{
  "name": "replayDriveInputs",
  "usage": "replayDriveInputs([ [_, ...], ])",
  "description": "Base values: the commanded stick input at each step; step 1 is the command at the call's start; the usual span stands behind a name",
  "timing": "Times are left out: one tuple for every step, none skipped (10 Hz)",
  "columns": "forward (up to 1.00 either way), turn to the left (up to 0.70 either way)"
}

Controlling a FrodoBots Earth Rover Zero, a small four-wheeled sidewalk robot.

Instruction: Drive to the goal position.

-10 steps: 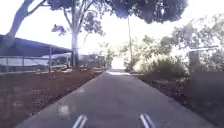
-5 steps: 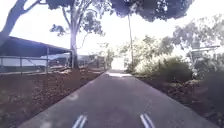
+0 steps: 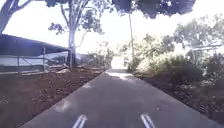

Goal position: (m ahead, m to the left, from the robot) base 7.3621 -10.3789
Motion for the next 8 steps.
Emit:
replayDriveInputs([
  [1.0, 0.0],
  [1.0, 0.0],
  [1.0, 0.0],
  [1.0, 0.0],
  [1.0, 0.0],
  [1.0, 0.0],
  [1.0, 0.0],
  [1.0, 0.0],
])
